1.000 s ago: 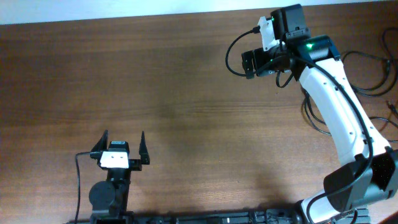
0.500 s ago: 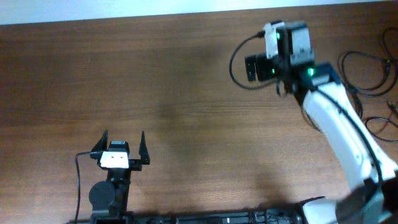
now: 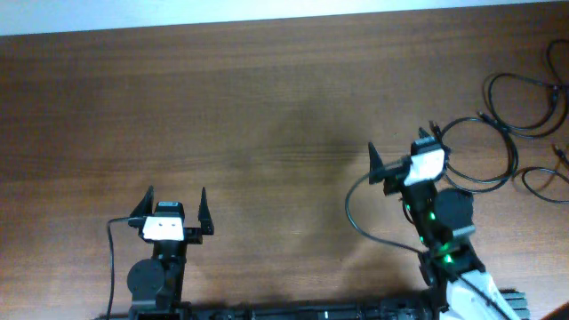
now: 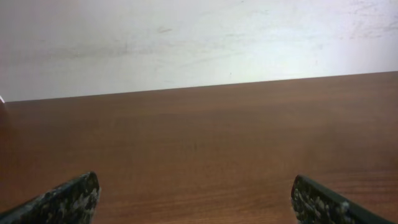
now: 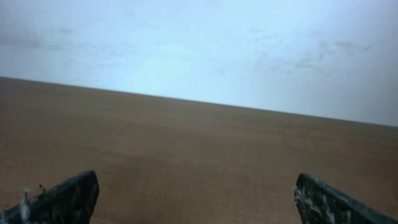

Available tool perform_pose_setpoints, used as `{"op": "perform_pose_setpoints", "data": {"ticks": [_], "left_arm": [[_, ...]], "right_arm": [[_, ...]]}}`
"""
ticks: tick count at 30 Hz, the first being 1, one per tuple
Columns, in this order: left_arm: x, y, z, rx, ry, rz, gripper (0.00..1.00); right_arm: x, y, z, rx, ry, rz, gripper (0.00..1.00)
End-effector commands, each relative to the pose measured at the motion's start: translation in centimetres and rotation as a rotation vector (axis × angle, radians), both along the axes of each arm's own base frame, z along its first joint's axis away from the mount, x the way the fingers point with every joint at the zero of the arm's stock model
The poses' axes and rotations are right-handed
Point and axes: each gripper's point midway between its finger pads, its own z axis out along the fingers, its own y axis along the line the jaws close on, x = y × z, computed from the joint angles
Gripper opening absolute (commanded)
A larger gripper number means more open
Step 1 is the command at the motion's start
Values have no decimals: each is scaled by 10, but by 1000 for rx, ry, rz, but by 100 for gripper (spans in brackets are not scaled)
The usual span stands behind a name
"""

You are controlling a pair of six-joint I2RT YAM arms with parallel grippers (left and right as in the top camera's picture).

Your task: Untangle cables

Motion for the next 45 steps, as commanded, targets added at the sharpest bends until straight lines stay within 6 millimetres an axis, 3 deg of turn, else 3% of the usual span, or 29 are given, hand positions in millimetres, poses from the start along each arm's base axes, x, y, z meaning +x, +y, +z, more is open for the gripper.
{"op": "perform_pose_setpoints", "data": {"ticks": [1,7,17,22,38,45], "left_arm": [[0,2,-1,13,3,9,99],[0,2,-1,13,2,9,99],[0,2,-1,13,3,9,99],[0,2,-1,13,2,9,99],[0,2,-1,13,3,9,99],[0,2,-1,13,3,9,99]], "right_arm": [[-20,-6,4,16,-72,-7,100],[-42,-10,11,29,-136,-6,99],[-66,-15,-12,13,-57,-7,99],[-67,-17,-33,-5,27,-16,99],[-64,-39,-29,91,24,-153,99],[-64,-37,-29,73,22,-143,99]]}}
